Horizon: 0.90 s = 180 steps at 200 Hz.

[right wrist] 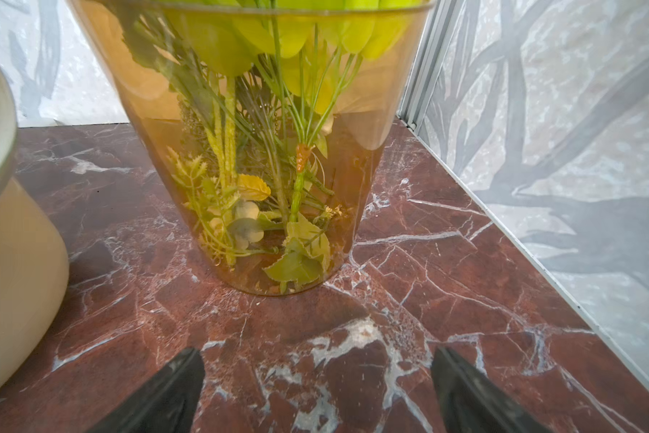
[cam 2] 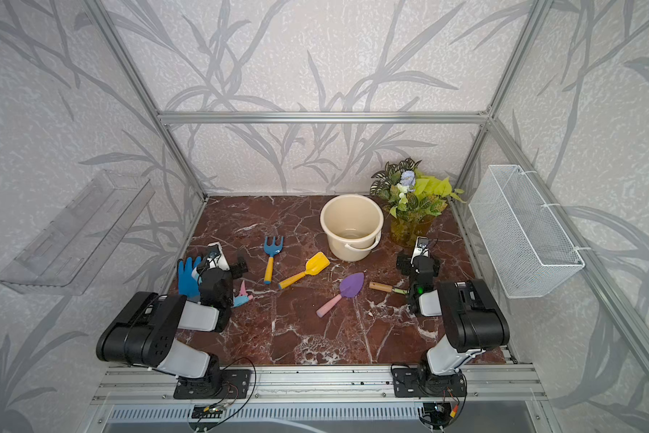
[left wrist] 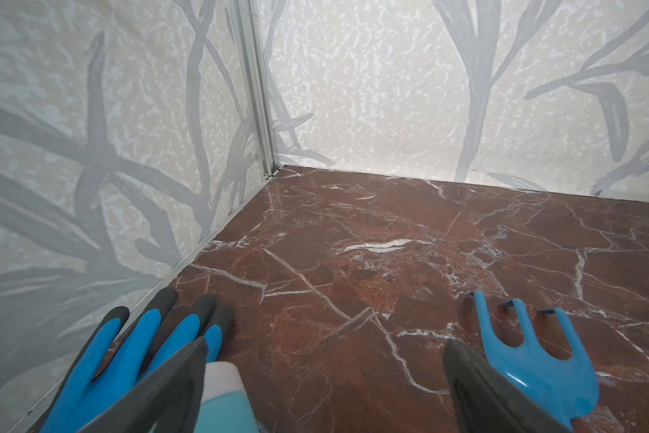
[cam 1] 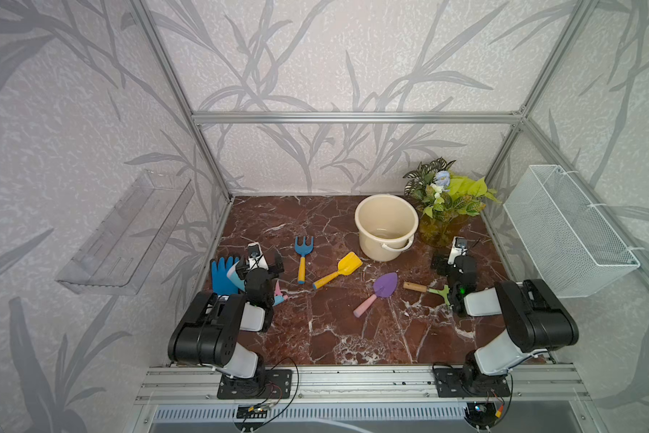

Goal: Organize the gardening tools
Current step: Pick up the gardening tool from the center of the board.

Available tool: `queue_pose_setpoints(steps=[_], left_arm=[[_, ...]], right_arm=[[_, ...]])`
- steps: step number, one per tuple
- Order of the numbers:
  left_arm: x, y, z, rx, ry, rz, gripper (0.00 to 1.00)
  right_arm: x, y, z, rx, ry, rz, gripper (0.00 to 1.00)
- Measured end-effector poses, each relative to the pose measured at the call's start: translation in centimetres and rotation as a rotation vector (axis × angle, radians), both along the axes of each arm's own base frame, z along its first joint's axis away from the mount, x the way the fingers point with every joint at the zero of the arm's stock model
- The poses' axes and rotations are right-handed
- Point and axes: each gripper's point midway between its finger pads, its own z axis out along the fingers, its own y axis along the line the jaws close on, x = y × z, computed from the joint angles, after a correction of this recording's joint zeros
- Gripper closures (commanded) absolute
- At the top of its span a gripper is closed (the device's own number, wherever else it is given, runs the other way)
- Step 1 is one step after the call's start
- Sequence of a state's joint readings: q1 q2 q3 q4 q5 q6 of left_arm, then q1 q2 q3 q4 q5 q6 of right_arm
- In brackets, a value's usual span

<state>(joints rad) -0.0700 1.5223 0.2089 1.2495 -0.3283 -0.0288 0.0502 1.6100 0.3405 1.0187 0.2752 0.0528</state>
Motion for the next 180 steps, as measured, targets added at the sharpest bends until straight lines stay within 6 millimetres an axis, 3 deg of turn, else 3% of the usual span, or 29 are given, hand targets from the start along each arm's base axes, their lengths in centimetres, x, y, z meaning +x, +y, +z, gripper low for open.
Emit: queue_pose_setpoints(steps=[138, 161, 180], left_arm=[[0.0, 0.0, 0.0, 0.0, 0.0, 0.002, 0.0], [0.6, 0.3, 0.2, 0.002, 0.028, 0.022, 0.0], [2.5, 0.3, 2.6, -0.002, 0.025, 0.029, 0.0]], right_arm=[[0.0, -0.2, 0.1, 0.002, -0.002, -0.011, 0.01], [-0.3, -0.2, 1.1, -0.006, -0.03, -0.021, 0.01], [-0.7, 0.6, 3.3, -0.03, -0.071, -0.008, 0.01]])
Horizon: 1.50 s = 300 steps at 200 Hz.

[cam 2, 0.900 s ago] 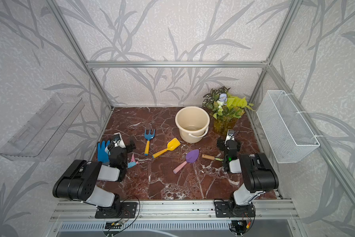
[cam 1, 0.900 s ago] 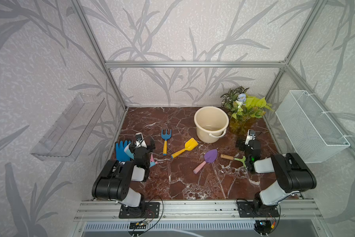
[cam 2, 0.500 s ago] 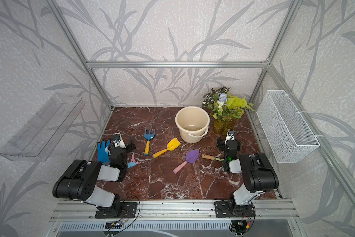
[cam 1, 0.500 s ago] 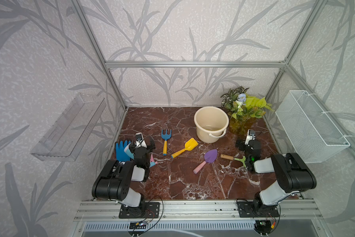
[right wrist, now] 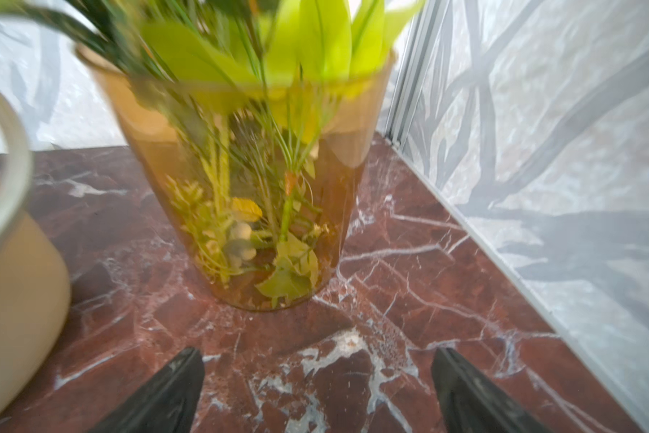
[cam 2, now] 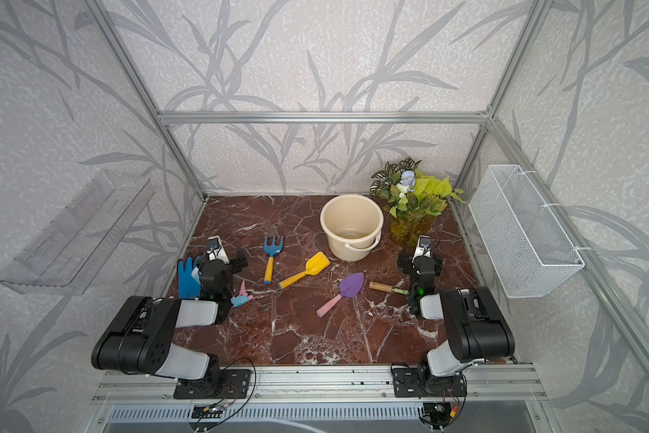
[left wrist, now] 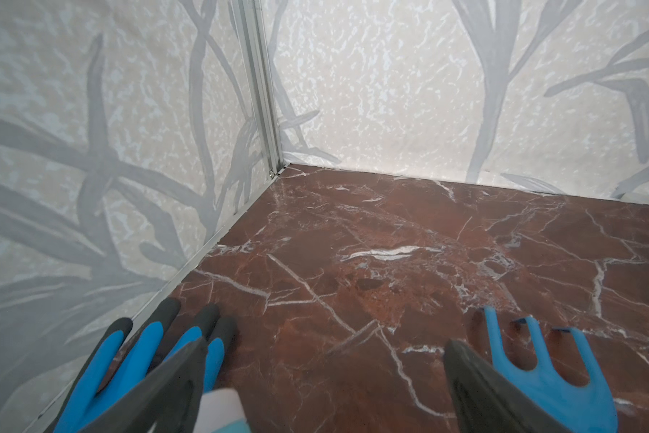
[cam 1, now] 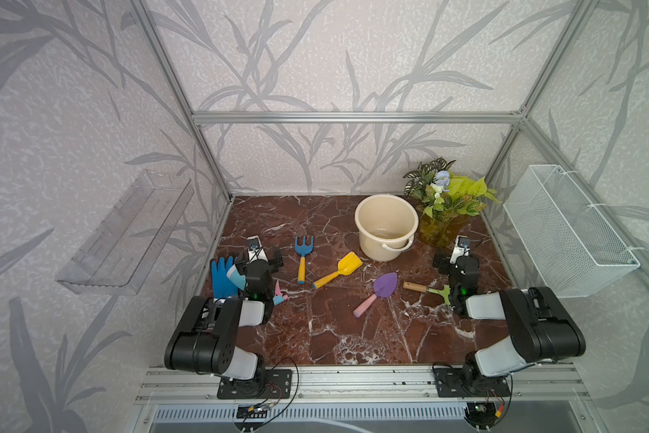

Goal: Organize the gardening tools
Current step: Pick up the gardening tool from the center of the board.

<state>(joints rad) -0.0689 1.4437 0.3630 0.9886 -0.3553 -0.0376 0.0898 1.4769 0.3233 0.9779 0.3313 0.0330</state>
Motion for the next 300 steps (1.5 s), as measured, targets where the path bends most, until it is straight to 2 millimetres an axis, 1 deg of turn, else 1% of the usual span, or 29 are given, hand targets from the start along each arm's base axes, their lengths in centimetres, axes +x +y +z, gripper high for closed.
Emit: queue_pose_setpoints(steps=[18, 31, 47, 58, 65, 72, 86, 91, 98, 109, 117, 131, 146, 165, 188, 208, 225, 244, 254, 266, 273, 300], left_arm=[[1.2, 0.1, 3.3, -0.047, -0.05, 0.014, 0.0], [1.5, 0.7, 4.8, -0.137, -0.078, 0.066, 0.0], [2.1, 1.4, 6.3, -0.279, -0.103, 0.112, 0.0], [2.5, 1.6, 7.0, -0.362, -0.111, 0.115, 0.0], [2.6, 1.6, 7.2, -0.412, -0.111, 0.111, 0.0], [2.6, 1.6, 7.2, -0.451, -0.11, 0.109, 0.0], [2.7, 0.8, 7.0, -0.519, -0.086, 0.074, 0.0], [2.7, 0.4, 6.9, -0.537, -0.07, 0.058, 0.02], [2.9, -0.3, 6.6, -0.563, -0.044, 0.032, 0.07], [3.3, -1.3, 6.1, -0.6, 0.011, -0.008, 0.07], [3.7, -1.9, 5.9, -0.618, 0.051, -0.029, 0.08], [4.4, -3.3, 5.5, -0.655, 0.12, -0.075, 0.08], [4.7, -4.8, 4.3, -0.691, 0.203, -0.124, 0.07], [3.9, -6.6, 1.3, -0.724, 0.334, -0.157, 0.08], [2.6, -9.2, -2.0, -0.727, 0.496, -0.19, 0.15], [2.3, -11.6, -3.6, -0.682, 0.616, -0.221, 0.22], [2.3, -13.1, -4.1, -0.634, 0.669, -0.242, 0.28], [1.6, -14.1, -4.8, -0.587, 0.716, -0.25, 0.38], [1.1, -14.1, -5.4, -0.567, 0.742, -0.241, 0.41], [0.8, -13.7, -6.2, -0.547, 0.77, -0.22, 0.42], [0.5, -13.5, -6.7, -0.538, 0.787, -0.206, 0.44], [-0.3, -13.2, -8.8, -0.5, 0.857, -0.17, 0.46]], right_arm=[[-0.5, 0.7, 3.0, 0.014, -0.047, 0.007, 0.01], [-0.8, 0.2, 5.5, 0.098, -0.08, -0.023, 0.01], [-1.2, -1.3, 9.5, 0.291, -0.158, -0.09, 0.01], [-2.0, -2.5, 12.1, 0.449, -0.234, -0.129, 0.01], [-2.5, -3.0, 13.2, 0.537, -0.274, -0.132, 0.01], [-2.9, -3.4, 13.6, 0.616, -0.297, -0.131, 0.01], [-3.3, -3.7, 13.1, 0.744, -0.285, -0.121, 0.01], [-3.3, -3.5, 12.6, 0.775, -0.265, -0.111, 0.01], [-3.2, -2.8, 11.8, 0.819, -0.221, -0.09, 0.01], [-3.1, -1.5, 10.6, 0.878, -0.14, -0.051, 0.01], [-3.1, -0.6, 10.1, 0.912, -0.097, -0.027, 0.01], [-3.3, 0.6, 9.9, 0.963, -0.053, 0.017, 0.01], [-3.8, 1.4, 10.3, 1.014, -0.04, 0.047, 0.01], [-4.6, 2.7, 10.8, 1.042, 0.001, 0.104, 0.01], [-4.9, 4.8, 11.2, 1.033, 0.087, 0.184, 0.01], [-5.8, 6.8, 10.6, 0.982, 0.174, 0.234, 0.05], [-6.8, 8.6, 9.9, 0.923, 0.256, 0.267, 0.09], [-7.7, 10.0, 9.1, 0.853, 0.337, 0.287, 0.11], [-8.1, 10.6, 8.8, 0.814, 0.375, 0.289, 0.12], [-8.6, 11.1, 8.3, 0.765, 0.414, 0.288, 0.12], [-8.8, 11.3, 8.0, 0.743, 0.434, 0.286, 0.12], [-9.9, 11.6, 6.7, 0.671, 0.494, 0.272, 0.12]])
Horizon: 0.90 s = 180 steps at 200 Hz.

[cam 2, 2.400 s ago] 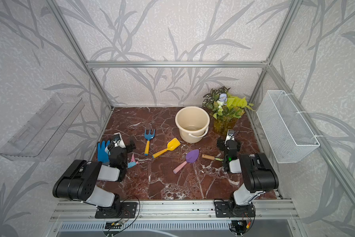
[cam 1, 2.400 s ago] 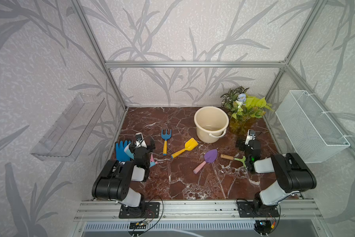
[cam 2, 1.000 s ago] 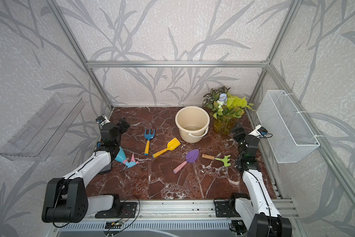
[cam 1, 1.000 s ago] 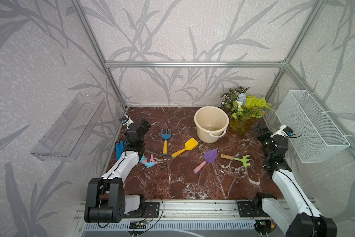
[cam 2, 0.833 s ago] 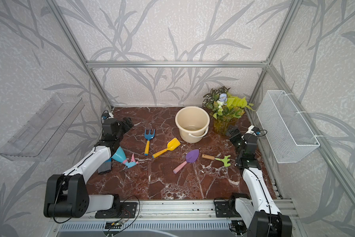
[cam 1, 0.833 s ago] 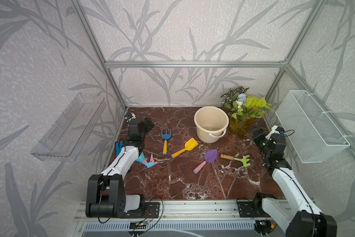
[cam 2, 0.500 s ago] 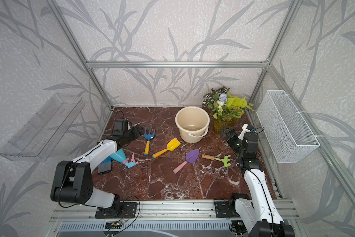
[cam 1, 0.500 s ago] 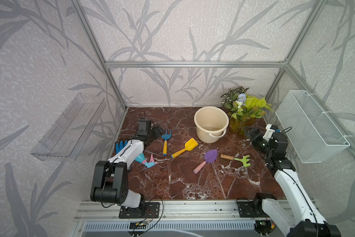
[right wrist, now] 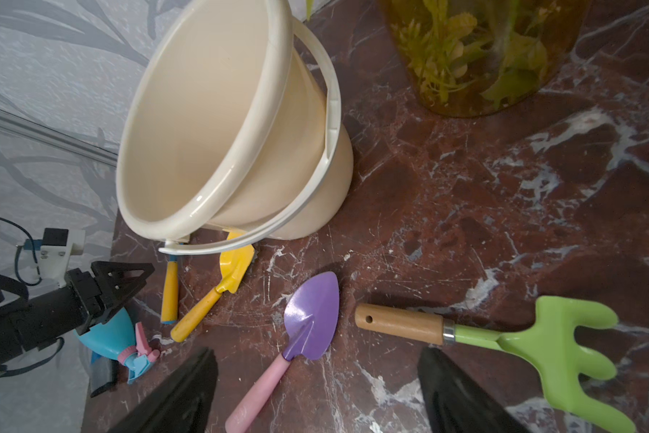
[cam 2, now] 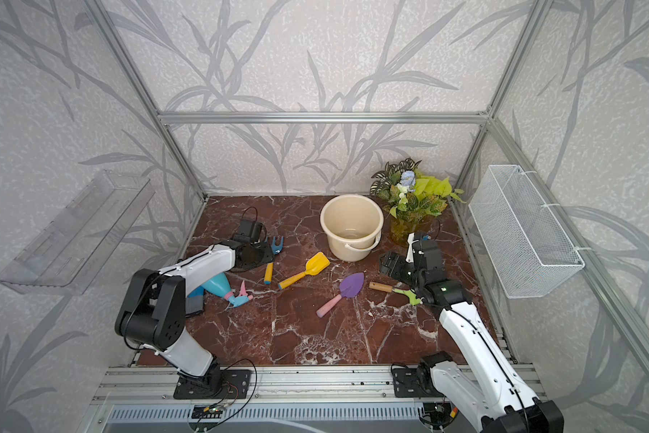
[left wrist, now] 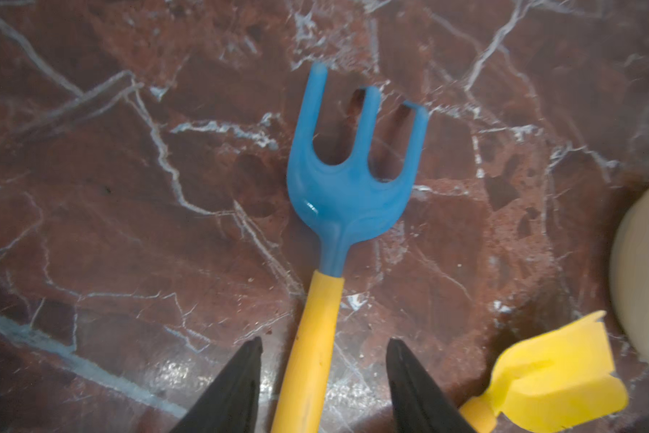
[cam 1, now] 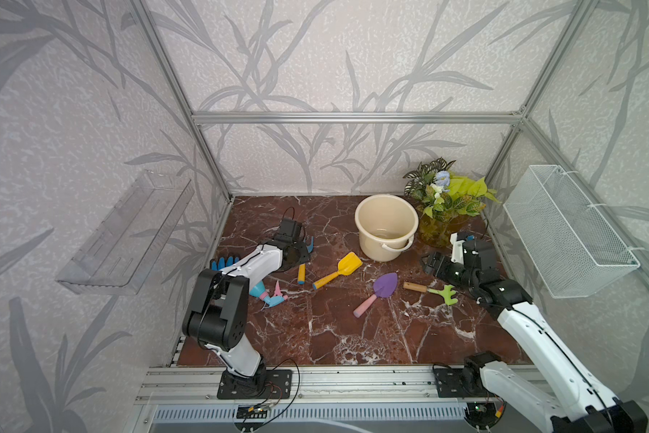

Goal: Organize the gardening tools
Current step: Pick up the gardening tool from the center of the board.

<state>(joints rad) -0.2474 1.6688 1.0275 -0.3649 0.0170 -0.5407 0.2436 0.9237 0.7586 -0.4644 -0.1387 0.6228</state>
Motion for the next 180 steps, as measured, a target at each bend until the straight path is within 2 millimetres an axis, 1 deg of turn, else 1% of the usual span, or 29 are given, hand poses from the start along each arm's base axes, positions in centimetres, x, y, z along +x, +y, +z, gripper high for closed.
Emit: queue_pose_setpoints(steps=[28, 65, 85, 143, 159, 180], left_arm=[[-0.8, -0.5, -1.1, 0.035, 0.039, -0.017, 0.46], [-1.1, -0.6, -1.9, 0.057, 0.059, -0.021, 0.49], [-1.2, -0.6, -2.3, 0.066, 0.07, -0.021, 0.52], [-1.5, -0.4, -3.7, 0.097, 0.103, -0.022, 0.57], [-1.6, -0.5, -4.0, 0.103, 0.109, -0.025, 0.58], [-1.7, -0.6, -4.1, 0.108, 0.109, -0.028, 0.62]], right_arm=[[-0.7, 0.2, -1.1, -0.058, 0.035, 0.015, 0.12], [-1.0, 0.4, -1.9, -0.087, 0.062, 0.028, 0.12], [-1.0, 0.5, -2.1, -0.093, 0.068, 0.031, 0.12], [-1.0, 0.8, -2.4, -0.096, 0.081, 0.04, 0.12], [-1.1, 0.8, -2.5, -0.097, 0.082, 0.041, 0.12], [-1.1, 0.9, -2.5, -0.097, 0.083, 0.043, 0.12]])
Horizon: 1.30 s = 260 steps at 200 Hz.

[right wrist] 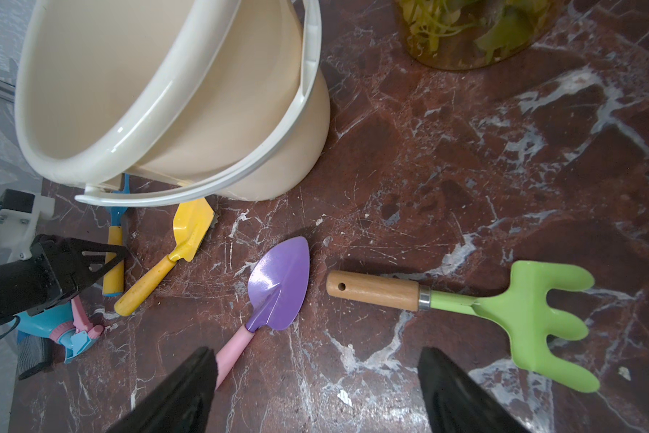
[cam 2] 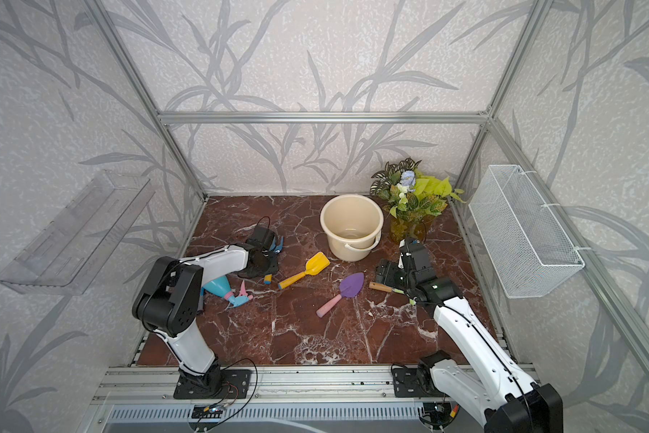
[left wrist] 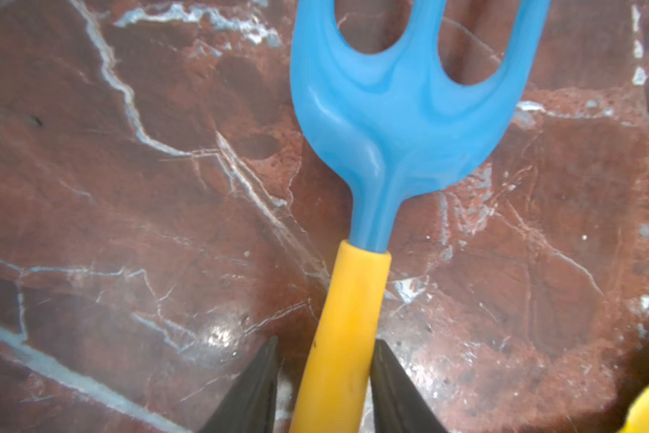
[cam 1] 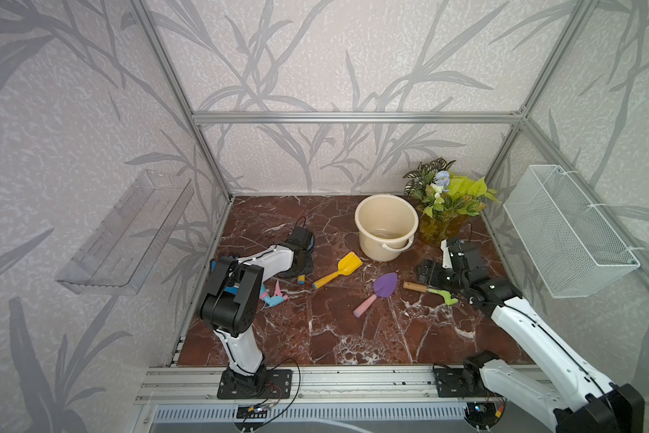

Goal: Organize the gardening tools
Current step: Pick up the gardening tool from the center of the board.

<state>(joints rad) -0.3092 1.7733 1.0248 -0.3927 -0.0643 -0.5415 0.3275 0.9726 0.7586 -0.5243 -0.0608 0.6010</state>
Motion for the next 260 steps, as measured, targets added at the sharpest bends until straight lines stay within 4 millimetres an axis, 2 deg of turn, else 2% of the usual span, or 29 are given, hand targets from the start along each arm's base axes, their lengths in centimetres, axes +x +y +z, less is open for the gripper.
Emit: queue_pose_setpoints(steps=[25, 53, 81, 94, 122, 155, 180, 202, 226, 260], left_arm=[[-0.1, -0.1, -0.1, 0.013, -0.002, -0.006, 0.7], [-0.2, -0.5, 0.0, 0.03, -0.006, -0.03, 0.85], [-0.5, -1.7, 0.3, 0.047, -0.016, -0.076, 0.95], [-0.6, -2.3, 1.0, 0.049, -0.035, -0.104, 0.98], [-0.2, -3.9, 4.2, 0.039, -0.116, -0.171, 1.0], [0.2, -6.4, 10.2, -0.016, -0.28, -0.274, 1.0], [-0.7, -9.9, 15.3, -0.084, -0.435, -0.404, 1.0], [-2.3, -13.2, 18.8, -0.14, -0.555, -0.531, 1.0], [-4.4, -15.8, 20.4, -0.183, -0.628, -0.643, 1.0], [-6.5, -18.1, 20.3, -0.208, -0.657, -0.745, 1.0]], right_arm=[[0.0, 0.0, 0.0, 0.0, 0.0, 0.001, 0.12], [0.0, 0.0, 0.0, 0.001, -0.001, 0.0, 0.12], [0.0, 0.1, 0.0, 0.005, 0.0, 0.0, 0.13], [0.0, 0.2, 0.2, 0.01, 0.0, 0.002, 0.15], [0.4, 0.8, 1.3, 0.038, -0.017, 0.018, 0.19], [1.1, 2.8, 4.0, 0.127, -0.059, 0.092, 0.23], [1.9, 5.0, 6.6, 0.224, -0.103, 0.168, 0.22], [2.6, 6.9, 8.8, 0.306, -0.137, 0.231, 0.22], [3.1, 9.2, 11.1, 0.382, -0.168, 0.308, 0.22], [3.6, 11.8, 14.3, 0.447, -0.214, 0.388, 0.21]])
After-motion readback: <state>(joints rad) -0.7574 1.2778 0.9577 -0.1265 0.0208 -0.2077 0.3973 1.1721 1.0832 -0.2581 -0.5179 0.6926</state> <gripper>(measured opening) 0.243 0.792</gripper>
